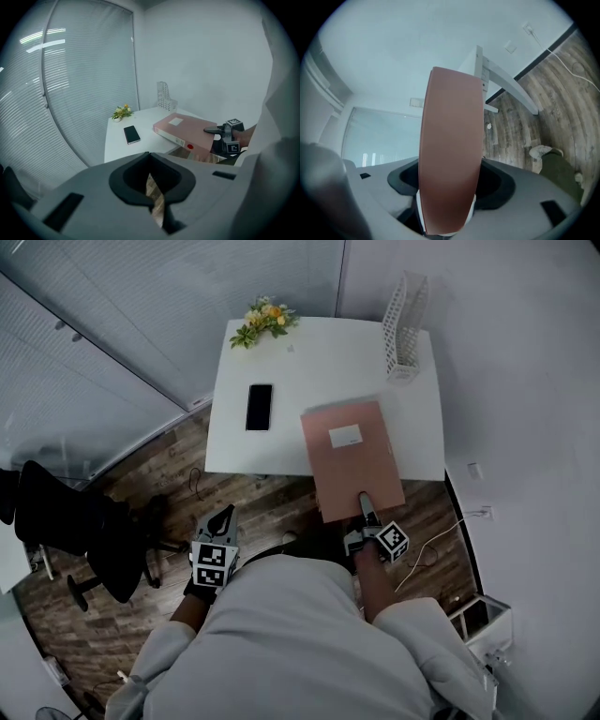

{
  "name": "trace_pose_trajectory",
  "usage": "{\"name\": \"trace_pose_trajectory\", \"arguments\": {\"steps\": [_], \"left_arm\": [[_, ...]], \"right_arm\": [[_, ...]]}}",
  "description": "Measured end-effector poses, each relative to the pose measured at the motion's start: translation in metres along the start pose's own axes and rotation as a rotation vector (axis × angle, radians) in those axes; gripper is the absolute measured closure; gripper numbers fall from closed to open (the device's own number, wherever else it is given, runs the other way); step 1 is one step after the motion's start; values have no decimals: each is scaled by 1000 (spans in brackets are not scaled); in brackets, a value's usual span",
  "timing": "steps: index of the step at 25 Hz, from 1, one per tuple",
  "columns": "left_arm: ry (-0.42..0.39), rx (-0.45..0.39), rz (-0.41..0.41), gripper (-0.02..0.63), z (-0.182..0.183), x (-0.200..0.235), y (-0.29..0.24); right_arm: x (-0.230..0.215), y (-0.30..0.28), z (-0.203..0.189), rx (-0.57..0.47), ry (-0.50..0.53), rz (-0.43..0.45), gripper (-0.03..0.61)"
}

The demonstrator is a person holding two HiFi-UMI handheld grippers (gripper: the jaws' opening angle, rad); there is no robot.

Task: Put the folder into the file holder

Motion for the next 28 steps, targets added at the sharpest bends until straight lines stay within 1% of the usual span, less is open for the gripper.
{"name": "trace_pose_trajectory", "arguments": {"steps": [5,10,17,23,28], "left_arm": [[-6,-37,-46,606,15,-12,-15],[6,-72,-62,606,28,-16,-24],[58,-98,-49,606,34,-10,-32],[94,-119,-39,606,39,-5,-39],[113,-134,-30,606,43,0,-42]], "right_arm": [[27,12,43,-21,99,5,273],[59,18,73,13,224,-13,279],[125,7,128,84,456,-59,281],[190,-8,175,152,672,-81,281],[246,-22,211,210,828,-112,281]]}}
Point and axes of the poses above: the fingertips, and each gripper's own axes: y backward along the fingers, x to its left, z out of its top, the point moved 6 cm from there along y, backward along the fingers, and after that the axes turned 8 degrees about -x, right-handed, at the moved point
